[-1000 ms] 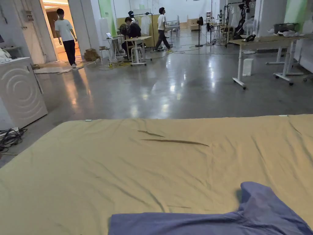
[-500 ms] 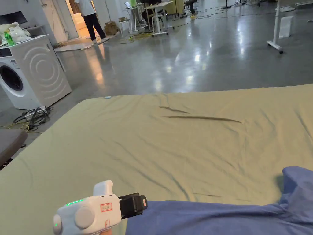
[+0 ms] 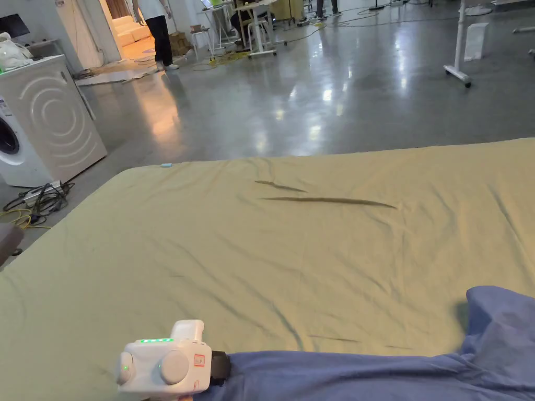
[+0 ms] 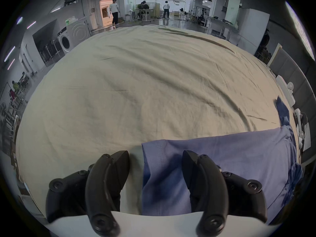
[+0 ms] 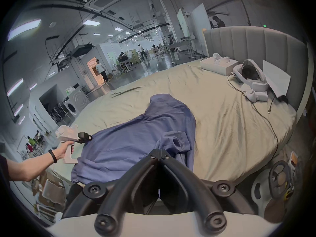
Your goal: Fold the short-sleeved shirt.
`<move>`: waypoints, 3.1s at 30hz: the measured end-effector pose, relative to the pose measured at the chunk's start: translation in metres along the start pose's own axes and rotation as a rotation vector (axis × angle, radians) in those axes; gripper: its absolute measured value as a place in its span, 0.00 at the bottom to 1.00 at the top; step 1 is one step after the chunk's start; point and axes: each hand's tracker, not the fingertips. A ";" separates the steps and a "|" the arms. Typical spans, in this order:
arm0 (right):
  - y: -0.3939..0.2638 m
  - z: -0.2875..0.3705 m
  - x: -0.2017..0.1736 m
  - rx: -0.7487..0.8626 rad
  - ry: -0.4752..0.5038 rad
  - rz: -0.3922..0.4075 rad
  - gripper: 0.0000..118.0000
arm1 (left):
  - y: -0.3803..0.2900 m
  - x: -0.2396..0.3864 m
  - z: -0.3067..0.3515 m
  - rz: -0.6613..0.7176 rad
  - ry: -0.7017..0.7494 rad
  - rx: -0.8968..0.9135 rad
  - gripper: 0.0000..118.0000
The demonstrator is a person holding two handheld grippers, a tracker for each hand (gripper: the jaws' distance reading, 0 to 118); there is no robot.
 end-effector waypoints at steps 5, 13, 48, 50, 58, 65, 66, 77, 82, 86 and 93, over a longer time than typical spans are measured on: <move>0.005 -0.008 0.009 -0.018 0.004 0.000 0.00 | 0.004 0.020 0.009 -0.039 0.017 -0.020 0.16; 0.089 -0.098 0.029 -0.023 0.011 0.182 0.96 | 0.007 0.037 -0.013 -0.159 0.078 -0.076 0.05; 0.097 -0.068 0.050 -0.179 0.053 0.146 0.01 | -0.109 -0.073 0.210 0.048 -0.364 0.178 0.04; 0.067 -0.042 0.051 -0.182 0.038 0.128 0.01 | -0.140 -0.084 0.208 0.087 -0.366 0.177 0.04; -0.023 -0.039 0.073 -0.276 -0.009 -0.006 0.01 | -0.199 -0.091 0.158 0.142 -0.359 0.087 0.04; -0.054 -0.063 0.082 -0.307 -0.032 0.020 0.22 | -0.211 -0.103 0.128 0.191 -0.410 0.072 0.37; -0.052 -0.060 0.082 -0.274 -0.059 0.012 0.43 | -0.209 -0.103 0.135 0.201 -0.415 0.091 0.57; 0.042 0.068 -0.023 0.404 0.105 0.139 0.91 | -0.185 -0.016 0.347 -0.139 -0.186 0.775 0.78; 0.044 0.080 -0.073 0.475 0.145 0.245 0.89 | -0.196 0.035 0.401 -0.223 -0.185 0.912 0.74; 0.037 0.078 -0.096 0.460 0.137 0.381 0.75 | -0.199 0.059 0.414 -0.334 -0.270 0.880 0.51; 0.023 0.077 -0.104 0.416 0.199 0.369 0.00 | -0.207 0.076 0.418 -0.326 -0.293 0.863 0.01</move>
